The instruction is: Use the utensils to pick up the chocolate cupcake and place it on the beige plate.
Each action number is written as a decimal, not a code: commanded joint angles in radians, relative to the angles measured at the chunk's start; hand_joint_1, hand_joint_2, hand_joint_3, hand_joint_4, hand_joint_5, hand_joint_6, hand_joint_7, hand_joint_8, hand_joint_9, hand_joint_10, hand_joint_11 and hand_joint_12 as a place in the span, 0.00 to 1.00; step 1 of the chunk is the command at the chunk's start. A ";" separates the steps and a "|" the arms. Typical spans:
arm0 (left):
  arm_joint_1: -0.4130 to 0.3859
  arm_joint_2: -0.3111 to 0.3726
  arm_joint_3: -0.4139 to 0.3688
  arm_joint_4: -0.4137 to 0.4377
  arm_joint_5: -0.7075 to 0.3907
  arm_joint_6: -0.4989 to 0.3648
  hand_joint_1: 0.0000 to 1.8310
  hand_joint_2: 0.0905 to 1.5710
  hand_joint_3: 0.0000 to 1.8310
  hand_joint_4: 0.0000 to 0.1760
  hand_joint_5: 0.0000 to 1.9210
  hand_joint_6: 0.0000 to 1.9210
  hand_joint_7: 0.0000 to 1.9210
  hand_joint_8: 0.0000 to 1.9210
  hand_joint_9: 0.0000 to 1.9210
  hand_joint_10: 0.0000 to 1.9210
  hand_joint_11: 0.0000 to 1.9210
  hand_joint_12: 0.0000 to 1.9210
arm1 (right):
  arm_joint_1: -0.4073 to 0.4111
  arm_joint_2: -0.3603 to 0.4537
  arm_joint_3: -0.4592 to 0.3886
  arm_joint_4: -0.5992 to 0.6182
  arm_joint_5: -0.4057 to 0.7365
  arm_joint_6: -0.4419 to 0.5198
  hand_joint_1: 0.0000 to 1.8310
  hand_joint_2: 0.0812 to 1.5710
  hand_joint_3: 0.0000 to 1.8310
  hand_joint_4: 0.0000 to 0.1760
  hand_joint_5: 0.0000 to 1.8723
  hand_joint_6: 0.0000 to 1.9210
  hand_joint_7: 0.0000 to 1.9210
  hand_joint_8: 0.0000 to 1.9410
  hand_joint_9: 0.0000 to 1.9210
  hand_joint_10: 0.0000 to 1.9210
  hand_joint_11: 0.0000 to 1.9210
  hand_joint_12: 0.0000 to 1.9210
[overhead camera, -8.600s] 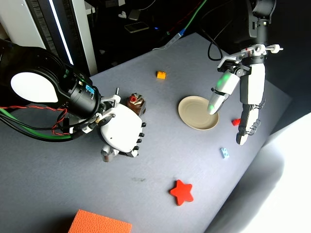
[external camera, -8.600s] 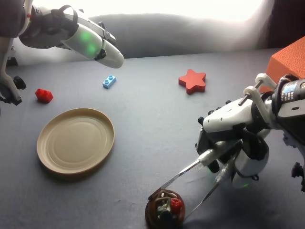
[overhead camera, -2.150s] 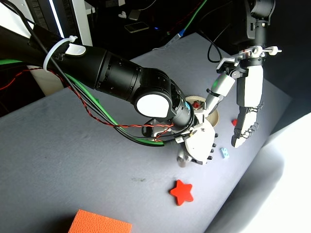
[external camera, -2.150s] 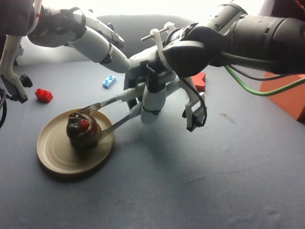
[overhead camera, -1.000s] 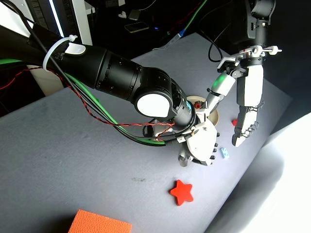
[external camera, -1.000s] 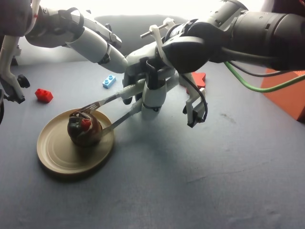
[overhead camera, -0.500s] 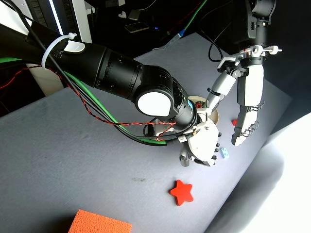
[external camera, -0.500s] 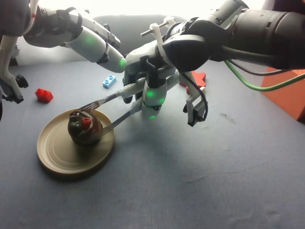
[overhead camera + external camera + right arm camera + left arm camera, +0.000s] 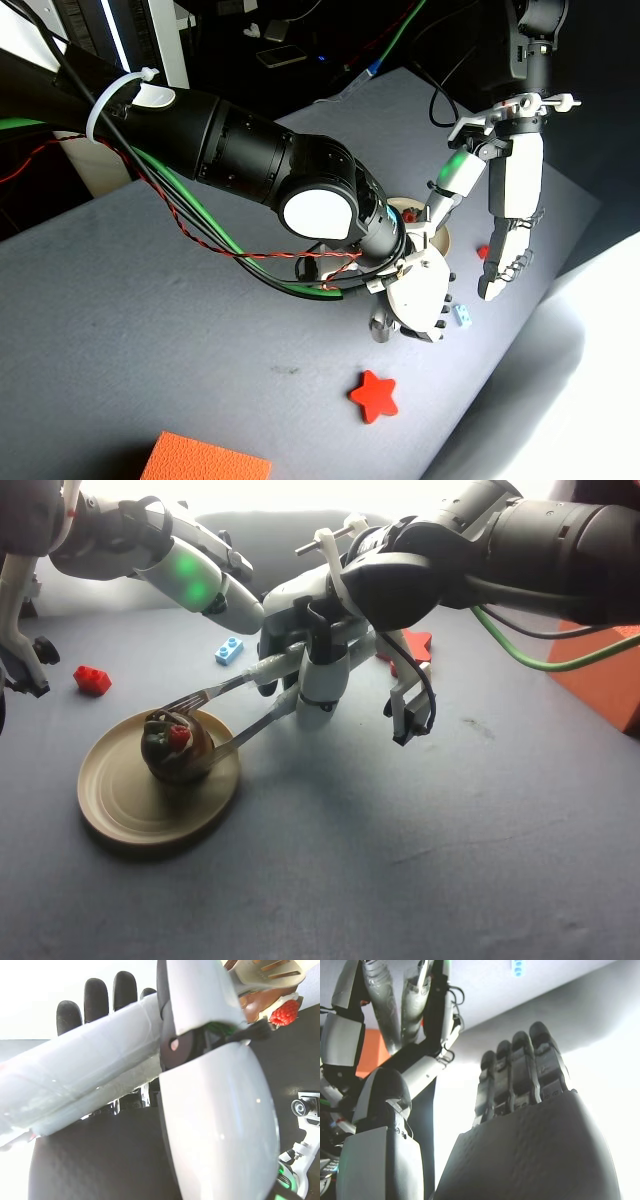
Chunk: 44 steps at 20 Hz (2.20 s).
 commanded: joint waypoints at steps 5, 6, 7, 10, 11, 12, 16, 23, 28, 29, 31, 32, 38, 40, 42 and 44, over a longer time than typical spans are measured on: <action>-0.003 0.010 0.000 -0.004 -0.077 -0.002 0.35 0.71 0.00 0.00 0.09 0.00 0.08 0.00 0.06 0.00 0.00 0.14 | 0.022 0.003 0.004 0.004 0.089 0.011 0.61 0.61 0.00 0.00 0.41 0.00 0.41 0.13 0.28 0.47 0.12 0.74; -0.003 0.010 0.000 -0.004 -0.077 -0.002 0.34 0.71 0.00 0.00 0.09 0.00 0.08 0.00 0.07 0.00 0.00 0.17 | 0.022 0.003 0.004 0.004 0.089 0.011 0.61 0.60 0.00 0.00 0.41 0.00 0.41 0.13 0.28 0.47 0.12 0.74; -0.003 0.010 0.000 -0.004 -0.077 -0.002 0.33 0.72 0.00 0.00 0.09 0.00 0.08 0.00 0.07 0.00 0.00 0.17 | 0.022 0.003 0.004 0.004 0.089 0.011 0.61 0.61 0.00 0.00 0.41 0.00 0.41 0.13 0.28 0.47 0.12 0.74; -0.003 0.010 0.000 -0.004 -0.076 -0.002 0.34 0.72 0.00 0.00 0.09 0.00 0.07 0.00 0.06 0.00 0.00 0.13 | 0.023 0.003 0.004 0.004 0.089 0.011 0.61 0.60 0.00 0.00 0.41 0.00 0.39 0.13 0.26 0.48 0.11 0.75; -0.003 0.010 0.000 -0.003 -0.076 -0.002 0.33 0.72 0.00 0.00 0.09 0.00 0.08 0.00 0.06 0.00 0.00 0.14 | 0.023 0.003 0.004 0.004 0.089 0.011 0.60 0.60 0.00 0.00 0.40 0.00 0.39 0.13 0.26 0.48 0.10 0.74; -0.003 0.010 0.000 -0.003 -0.076 -0.002 0.33 0.72 0.00 0.00 0.09 0.00 0.08 0.00 0.07 0.00 0.00 0.16 | 0.023 0.003 0.004 0.004 0.089 0.013 0.60 0.60 0.00 0.00 0.40 0.00 0.39 0.13 0.26 0.48 0.10 0.74; -0.003 0.010 0.000 -0.003 -0.076 -0.002 0.35 0.71 0.00 0.00 0.09 0.00 0.08 0.00 0.06 0.00 0.00 0.15 | 0.025 -0.001 0.004 0.005 0.089 0.022 0.61 0.60 0.00 0.00 0.41 0.00 0.40 0.13 0.26 0.47 0.10 0.75; -0.003 0.010 0.001 -0.003 -0.075 -0.002 0.32 0.73 0.00 0.00 0.08 0.00 0.07 0.00 0.06 0.00 0.00 0.15 | 0.027 -0.001 0.004 0.005 0.085 0.023 0.60 0.60 0.00 0.00 0.40 0.00 0.39 0.13 0.26 0.46 0.10 0.73; -0.003 0.011 0.001 -0.003 -0.074 -0.002 0.32 0.72 0.00 0.00 0.09 0.00 0.07 0.00 0.06 0.00 0.00 0.16 | 0.033 -0.002 0.004 0.005 0.085 0.067 0.60 0.61 0.00 0.00 0.39 0.00 0.39 0.13 0.26 0.46 0.11 0.73; -0.004 0.011 0.001 -0.003 -0.074 -0.002 0.35 0.72 0.00 0.00 0.09 0.00 0.08 0.00 0.06 0.00 0.00 0.14 | 0.032 -0.002 0.002 0.006 0.074 0.101 0.60 0.60 0.00 0.00 0.39 0.00 0.38 0.13 0.25 0.46 0.10 0.73; -0.004 0.011 0.001 -0.003 -0.074 -0.002 0.33 0.72 0.00 0.00 0.09 0.00 0.08 0.00 0.06 0.00 0.00 0.14 | 0.027 -0.002 -0.007 0.009 0.068 0.104 0.60 0.59 0.00 0.00 0.39 0.00 0.38 0.12 0.25 0.45 0.10 0.73; -0.004 0.011 0.001 -0.003 -0.074 -0.002 0.33 0.72 0.00 0.00 0.08 0.00 0.07 0.00 0.06 0.00 0.00 0.13 | 0.026 -0.002 -0.009 0.009 0.068 0.105 0.59 0.60 0.00 0.00 0.38 0.00 0.38 0.12 0.25 0.45 0.09 0.72; -0.004 0.011 0.001 -0.003 -0.074 -0.002 0.35 0.71 0.00 0.00 0.09 0.00 0.08 0.00 0.06 0.00 0.00 0.15 | 0.025 -0.002 -0.010 0.020 0.058 0.111 0.59 0.60 0.00 0.00 0.37 0.00 0.37 0.12 0.24 0.45 0.08 0.72; -0.004 0.011 0.001 -0.003 -0.074 -0.002 0.35 0.71 0.00 0.00 0.09 0.00 0.07 0.00 0.06 0.00 0.00 0.14 | 0.025 -0.002 -0.010 0.020 0.059 0.111 0.59 0.59 0.00 0.00 0.38 0.00 0.38 0.12 0.25 0.45 0.09 0.72; -0.004 0.012 0.001 -0.004 -0.074 -0.002 0.32 0.72 0.00 0.00 0.07 0.00 0.06 0.00 0.04 0.00 0.00 0.12 | 0.026 0.000 -0.010 0.020 0.051 0.111 0.58 0.59 0.00 0.00 0.38 0.00 0.38 0.12 0.25 0.45 0.09 0.72; -0.004 0.016 0.000 -0.004 -0.074 -0.002 0.33 0.72 0.00 0.00 0.08 0.00 0.07 0.00 0.05 0.00 0.00 0.14 | 0.027 0.004 -0.010 0.020 0.045 0.110 0.58 0.59 0.00 0.00 0.38 0.00 0.37 0.12 0.25 0.44 0.09 0.72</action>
